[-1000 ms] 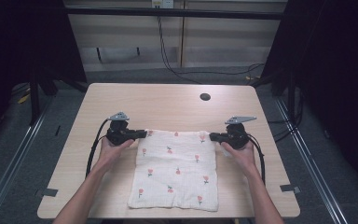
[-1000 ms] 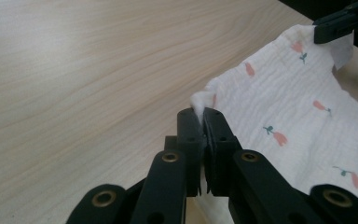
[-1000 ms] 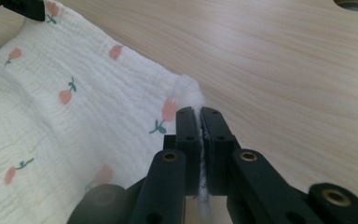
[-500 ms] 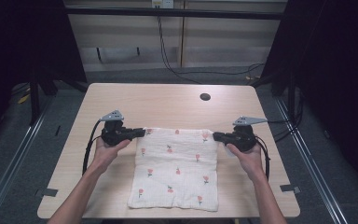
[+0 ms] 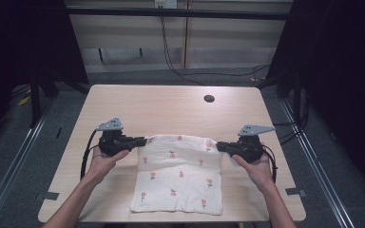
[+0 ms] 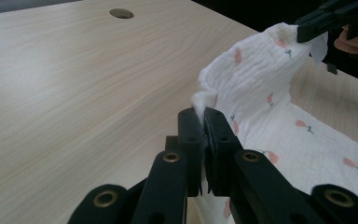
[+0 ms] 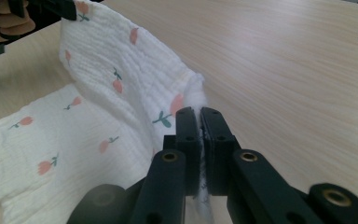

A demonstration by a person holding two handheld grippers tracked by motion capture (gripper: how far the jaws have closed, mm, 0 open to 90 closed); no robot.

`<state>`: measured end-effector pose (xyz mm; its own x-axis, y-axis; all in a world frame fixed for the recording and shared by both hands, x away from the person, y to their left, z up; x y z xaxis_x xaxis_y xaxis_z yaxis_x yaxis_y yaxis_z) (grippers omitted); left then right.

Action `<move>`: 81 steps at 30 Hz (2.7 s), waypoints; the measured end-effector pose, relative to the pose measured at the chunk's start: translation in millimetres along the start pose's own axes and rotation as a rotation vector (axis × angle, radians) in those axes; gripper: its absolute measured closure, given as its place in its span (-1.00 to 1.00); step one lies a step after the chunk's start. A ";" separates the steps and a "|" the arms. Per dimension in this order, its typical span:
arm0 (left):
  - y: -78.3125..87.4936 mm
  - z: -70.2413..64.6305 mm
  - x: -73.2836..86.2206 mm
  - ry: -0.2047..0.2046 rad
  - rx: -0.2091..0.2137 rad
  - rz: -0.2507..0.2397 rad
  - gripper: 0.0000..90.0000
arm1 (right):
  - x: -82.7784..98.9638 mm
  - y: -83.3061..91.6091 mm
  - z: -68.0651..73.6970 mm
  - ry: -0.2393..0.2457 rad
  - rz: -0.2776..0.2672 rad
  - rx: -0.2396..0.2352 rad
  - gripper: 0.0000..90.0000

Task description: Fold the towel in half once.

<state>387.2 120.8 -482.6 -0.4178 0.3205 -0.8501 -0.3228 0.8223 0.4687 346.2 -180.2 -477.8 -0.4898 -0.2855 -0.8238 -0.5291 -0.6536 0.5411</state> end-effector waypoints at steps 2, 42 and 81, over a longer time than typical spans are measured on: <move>1.0 -2.6 5.9 0.000 -0.006 0.012 0.93 | 2.3 2.7 3.2 -0.002 -0.003 -0.007 0.91; 28.7 -63.6 61.2 -0.065 0.040 0.158 0.92 | 61.7 19.6 65.3 0.062 0.126 -0.087 0.89; 48.1 -94.5 101.5 -0.052 0.162 0.213 0.30 | 120.0 45.0 98.9 0.043 0.220 -0.111 0.49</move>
<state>249.0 148.4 -523.6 -0.4159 0.5147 -0.7497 -0.0901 0.7970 0.5972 195.1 -174.6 -535.5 -0.5538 -0.4573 -0.6958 -0.3328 -0.6445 0.6884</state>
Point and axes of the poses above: each handheld gripper's, and its own axes: y roughly backward along the jaws, x roughly out of its underside, z roughly to its left, the point moved 9 cm from there along -y, roughly forward along the jaws
